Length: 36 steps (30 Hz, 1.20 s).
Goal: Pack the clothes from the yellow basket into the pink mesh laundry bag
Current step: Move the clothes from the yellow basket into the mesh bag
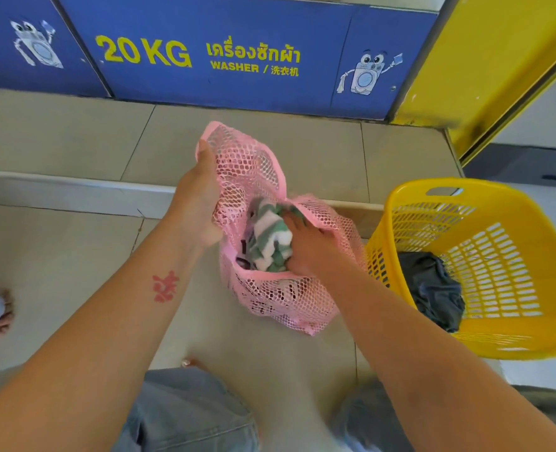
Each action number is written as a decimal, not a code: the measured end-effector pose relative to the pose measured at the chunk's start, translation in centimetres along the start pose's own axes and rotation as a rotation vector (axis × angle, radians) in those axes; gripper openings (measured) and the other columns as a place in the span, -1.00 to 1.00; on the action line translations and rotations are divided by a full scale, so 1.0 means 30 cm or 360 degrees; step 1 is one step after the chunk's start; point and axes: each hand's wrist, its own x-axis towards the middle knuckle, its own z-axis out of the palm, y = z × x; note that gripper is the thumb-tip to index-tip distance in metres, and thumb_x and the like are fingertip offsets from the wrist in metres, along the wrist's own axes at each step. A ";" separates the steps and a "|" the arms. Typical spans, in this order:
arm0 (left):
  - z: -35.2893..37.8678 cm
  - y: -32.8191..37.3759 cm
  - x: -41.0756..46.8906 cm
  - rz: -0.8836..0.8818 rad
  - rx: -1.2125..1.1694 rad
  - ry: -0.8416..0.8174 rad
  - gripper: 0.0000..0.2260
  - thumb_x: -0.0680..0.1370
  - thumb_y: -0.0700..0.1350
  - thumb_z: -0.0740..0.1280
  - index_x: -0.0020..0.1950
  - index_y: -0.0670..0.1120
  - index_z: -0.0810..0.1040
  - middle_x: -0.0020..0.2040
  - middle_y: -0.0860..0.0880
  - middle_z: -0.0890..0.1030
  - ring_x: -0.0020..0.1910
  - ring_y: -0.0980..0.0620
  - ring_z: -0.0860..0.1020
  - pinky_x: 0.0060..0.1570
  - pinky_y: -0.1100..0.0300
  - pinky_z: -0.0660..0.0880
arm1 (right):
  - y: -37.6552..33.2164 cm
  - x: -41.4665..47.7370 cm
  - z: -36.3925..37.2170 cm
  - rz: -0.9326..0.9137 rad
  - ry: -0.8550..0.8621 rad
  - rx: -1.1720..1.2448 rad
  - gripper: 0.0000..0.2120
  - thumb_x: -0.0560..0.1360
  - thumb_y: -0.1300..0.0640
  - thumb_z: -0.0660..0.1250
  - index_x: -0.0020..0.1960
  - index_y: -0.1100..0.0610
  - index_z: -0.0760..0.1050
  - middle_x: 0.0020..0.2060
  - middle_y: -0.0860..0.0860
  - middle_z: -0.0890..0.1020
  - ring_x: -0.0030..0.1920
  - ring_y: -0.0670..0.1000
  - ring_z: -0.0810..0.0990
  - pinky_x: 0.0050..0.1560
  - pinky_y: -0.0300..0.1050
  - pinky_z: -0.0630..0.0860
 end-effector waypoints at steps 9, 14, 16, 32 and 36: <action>0.073 -0.054 -0.049 -0.0024 0.0012 0.0079 -0.57 0.60 0.29 0.08 -0.02 -0.01 0.55 -0.25 -0.03 0.73 -0.30 -0.04 0.71 -0.42 0.11 0.61 | -0.023 -0.163 -0.188 -0.0135 -0.0202 0.0544 -0.33 0.43 -0.16 0.41 0.43 0.09 0.33 0.34 0.07 0.47 0.32 0.13 0.46 0.18 -0.08 0.42; 0.100 -0.070 -0.079 -0.0026 0.0112 0.0100 -0.57 0.59 0.31 0.06 0.00 0.02 0.55 -0.12 -0.03 0.70 -0.19 -0.05 0.70 -0.37 0.13 0.62 | 0.102 -0.267 -0.410 -0.0084 -0.0056 0.0651 -0.41 0.51 -0.19 0.29 0.43 0.10 0.38 0.40 0.03 0.45 0.37 0.04 0.42 0.31 -0.09 0.35; 0.117 -0.081 -0.087 -0.0044 0.0126 0.0092 -0.55 0.59 0.31 0.06 0.06 0.02 0.55 -0.08 -0.03 0.69 -0.15 -0.06 0.69 -0.42 0.13 0.61 | 0.201 -0.305 -0.452 0.0070 0.0101 0.0803 -0.37 0.49 -0.17 0.34 0.46 0.10 0.35 0.43 0.00 0.42 0.41 0.01 0.40 0.38 -0.08 0.29; 0.292 -0.224 0.015 0.0118 0.0337 0.0227 -0.43 0.59 0.32 -0.02 0.45 0.02 0.36 0.32 -0.06 0.54 0.27 -0.13 0.52 0.30 -0.15 0.44 | 0.718 -0.299 0.057 0.1034 -0.0370 0.0300 0.18 0.35 -0.26 0.47 0.57 0.07 -0.30 0.55 0.28 -0.14 0.51 0.42 -0.01 0.42 0.40 0.13; 0.341 -0.274 0.046 0.0230 0.0438 0.0261 -0.45 0.64 0.25 -0.06 0.54 0.00 0.24 0.49 -0.04 0.37 0.44 -0.07 0.36 0.45 -0.02 0.25 | 0.753 -0.239 0.109 0.1104 -0.0579 0.0260 0.28 0.26 -0.36 0.47 0.55 0.00 -0.39 0.55 0.23 -0.26 0.52 0.42 -0.07 0.40 0.44 0.13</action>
